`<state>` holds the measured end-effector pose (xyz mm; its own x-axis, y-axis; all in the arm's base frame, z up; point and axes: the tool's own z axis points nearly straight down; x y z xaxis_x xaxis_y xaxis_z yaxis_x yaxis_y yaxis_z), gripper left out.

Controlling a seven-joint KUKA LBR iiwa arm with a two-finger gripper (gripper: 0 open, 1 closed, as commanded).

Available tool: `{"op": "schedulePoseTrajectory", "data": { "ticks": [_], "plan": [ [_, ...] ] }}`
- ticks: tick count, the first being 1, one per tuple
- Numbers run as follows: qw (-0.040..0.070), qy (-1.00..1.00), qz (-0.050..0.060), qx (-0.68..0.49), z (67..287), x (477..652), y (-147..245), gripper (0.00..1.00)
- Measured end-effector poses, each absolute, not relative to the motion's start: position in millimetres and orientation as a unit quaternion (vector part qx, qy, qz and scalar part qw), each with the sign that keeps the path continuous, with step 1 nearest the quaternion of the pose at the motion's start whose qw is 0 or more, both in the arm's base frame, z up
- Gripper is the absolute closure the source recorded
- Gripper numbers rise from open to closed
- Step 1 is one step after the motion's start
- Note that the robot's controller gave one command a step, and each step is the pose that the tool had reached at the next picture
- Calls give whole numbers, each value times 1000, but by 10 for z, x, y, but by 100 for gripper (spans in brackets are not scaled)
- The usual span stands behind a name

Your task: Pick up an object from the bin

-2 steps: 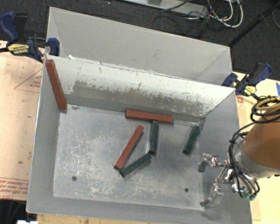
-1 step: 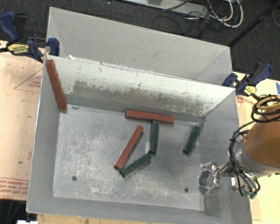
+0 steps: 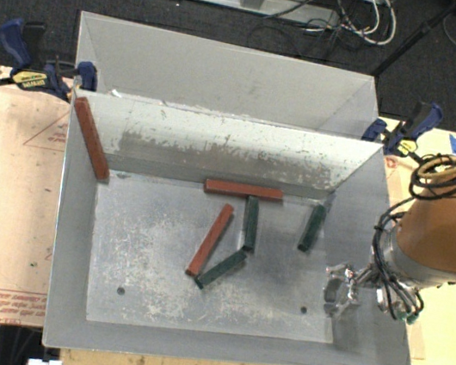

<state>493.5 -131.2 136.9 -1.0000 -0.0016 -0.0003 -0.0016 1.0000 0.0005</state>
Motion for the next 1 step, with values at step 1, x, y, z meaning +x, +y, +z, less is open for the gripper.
{"op": "schedulePoseTrajectory", "data": {
  "ticks": [1],
  "plan": [
    [0, 1000, 0, -2, 1376, 4932, -1307, 100]
  ]
}}
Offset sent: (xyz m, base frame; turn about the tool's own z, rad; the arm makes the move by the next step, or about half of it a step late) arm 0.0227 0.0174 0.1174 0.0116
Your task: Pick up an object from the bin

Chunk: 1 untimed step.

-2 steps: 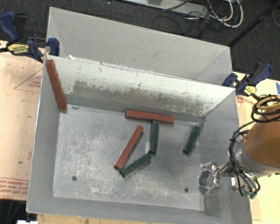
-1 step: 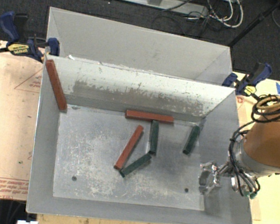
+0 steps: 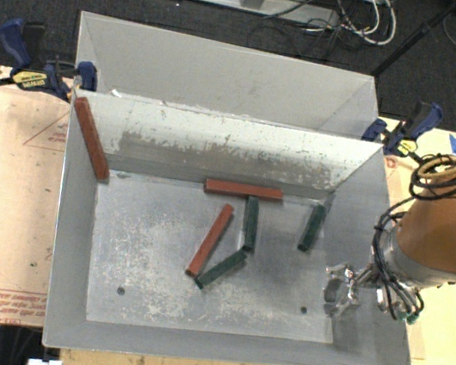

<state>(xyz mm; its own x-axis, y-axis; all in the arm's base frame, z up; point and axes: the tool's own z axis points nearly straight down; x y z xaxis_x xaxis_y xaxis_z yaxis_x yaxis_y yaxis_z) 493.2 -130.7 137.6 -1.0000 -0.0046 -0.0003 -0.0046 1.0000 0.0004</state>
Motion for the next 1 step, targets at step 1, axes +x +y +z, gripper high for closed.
{"op": "schedulePoseTrajectory", "data": {
  "ticks": [1],
  "plan": [
    [-5, 1000, 1, -7, 1487, 4939, -1279, 100]
  ]
}}
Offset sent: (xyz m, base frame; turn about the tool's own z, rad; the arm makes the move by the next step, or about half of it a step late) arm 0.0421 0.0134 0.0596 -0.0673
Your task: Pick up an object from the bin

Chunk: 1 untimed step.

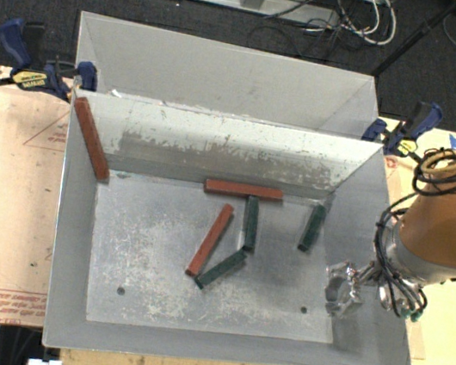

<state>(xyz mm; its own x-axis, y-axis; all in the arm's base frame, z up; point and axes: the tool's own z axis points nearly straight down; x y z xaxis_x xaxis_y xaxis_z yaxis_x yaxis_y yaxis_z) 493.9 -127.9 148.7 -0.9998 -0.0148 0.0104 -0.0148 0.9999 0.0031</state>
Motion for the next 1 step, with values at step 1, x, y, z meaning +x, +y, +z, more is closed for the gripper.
{"op": "schedulePoseTrajectory", "data": {
  "ticks": [1],
  "plan": [
    [-2, -999, 0, 35, 1959, 5353, -1181, 100]
  ]
}}
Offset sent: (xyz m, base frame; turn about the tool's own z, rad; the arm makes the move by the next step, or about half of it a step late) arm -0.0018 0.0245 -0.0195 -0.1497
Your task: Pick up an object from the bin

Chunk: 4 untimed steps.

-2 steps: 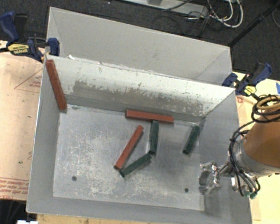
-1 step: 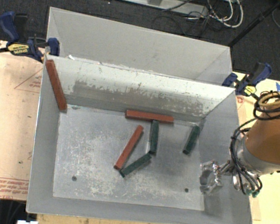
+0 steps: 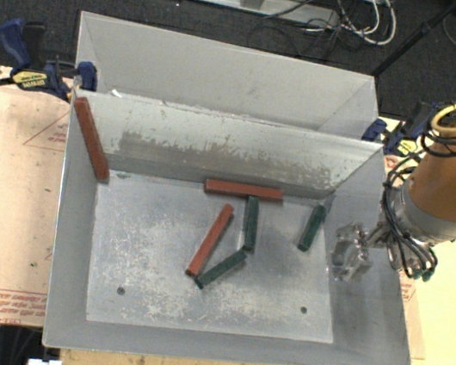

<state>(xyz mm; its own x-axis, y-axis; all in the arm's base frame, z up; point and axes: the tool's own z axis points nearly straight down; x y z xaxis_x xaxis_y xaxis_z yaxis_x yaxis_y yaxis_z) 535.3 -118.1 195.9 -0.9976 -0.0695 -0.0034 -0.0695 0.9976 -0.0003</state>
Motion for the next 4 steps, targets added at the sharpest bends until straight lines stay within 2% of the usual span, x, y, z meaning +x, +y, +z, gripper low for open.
{"op": "schedulePoseTrajectory", "data": {
  "ticks": [1, 2, 3, 4],
  "plan": [
    [3, 998, 0, -65, 1527, 5085, -1078, 100],
    [-1, 998, 1, -69, 1310, 5087, -1125, 100],
    [0, 989, 0, -146, 1292, 4925, -875, 100],
    [1, 962, 1, -273, 1397, 4878, -698, 100]
  ]
}}
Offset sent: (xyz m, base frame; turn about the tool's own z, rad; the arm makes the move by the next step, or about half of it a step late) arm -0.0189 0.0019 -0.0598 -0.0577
